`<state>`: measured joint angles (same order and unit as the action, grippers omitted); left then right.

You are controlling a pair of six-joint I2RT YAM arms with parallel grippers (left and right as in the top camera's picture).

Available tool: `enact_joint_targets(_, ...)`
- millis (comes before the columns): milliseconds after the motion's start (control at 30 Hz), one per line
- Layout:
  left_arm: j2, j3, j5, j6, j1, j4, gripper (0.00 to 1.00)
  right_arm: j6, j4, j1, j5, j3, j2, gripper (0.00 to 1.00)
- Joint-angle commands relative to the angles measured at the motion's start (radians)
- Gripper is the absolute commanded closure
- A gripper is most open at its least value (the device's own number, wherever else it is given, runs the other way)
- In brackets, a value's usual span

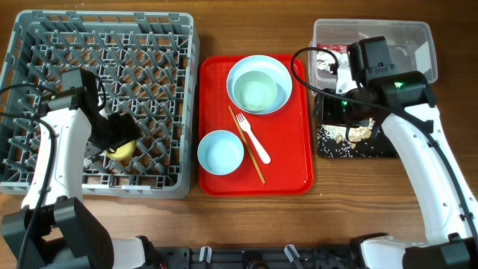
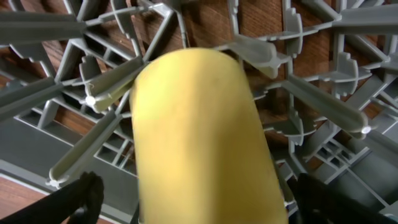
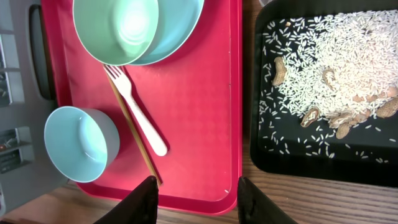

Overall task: Sort waste into correct bins and load items into the dishwasher rack
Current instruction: 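Place the yellow cup into the dish rack with the left gripper, then grasp the small light-blue bowl on the red tray with the left gripper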

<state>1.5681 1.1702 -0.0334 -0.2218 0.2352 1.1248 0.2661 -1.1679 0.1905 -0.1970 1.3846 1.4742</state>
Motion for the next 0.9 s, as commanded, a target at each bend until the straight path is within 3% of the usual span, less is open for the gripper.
enact_joint_targets(0, 0.002, 0.016, -0.005, 0.005, 0.003, -0.006, 0.0, -0.002, -0.024, -0.002, 0.013, 0.011, -0.013, 0.57)
enact_joint_targets(100, -0.018, 0.038, 0.05, 0.006, -0.016, -0.005, 0.0, -0.001, -0.039, -0.003, -0.007, 0.011, -0.034, 0.53)
enact_joint_targets(167, -0.062, 0.085, 0.063, 0.01, -0.057, -0.006, 0.0, 0.011, -0.039, -0.014, -0.011, 0.011, -0.076, 0.45)
enact_joint_targets(267, -0.128, 0.135, 0.074, 0.01, -0.139, -0.02, 0.0, 0.033, -0.037, -0.051, -0.026, 0.011, -0.129, 0.0)
enact_joint_targets(500, -0.189, 0.138, 0.292, 0.008, -0.5, -0.132, 0.0, 0.105, -0.059, -0.217, -0.036, 0.01, -0.203, 0.0)
enact_joint_targets(700, -0.026, 0.136, 0.233, 0.009, -0.771, -0.165, 0.0, 0.118, -0.072, -0.254, -0.037, 0.01, -0.201, 0.0)
enact_joint_targets(767, 0.057, 0.136, 0.204, 0.009, -0.831, -0.165, 0.05, 0.117, -0.079, -0.254, -0.036, 0.01, -0.201, 0.0)
enact_joint_targets(867, 0.162, 0.136, 0.181, 0.005, -0.879, -0.165, 0.21, 0.101, -0.08, -0.254, -0.036, 0.01, -0.201, 0.0)
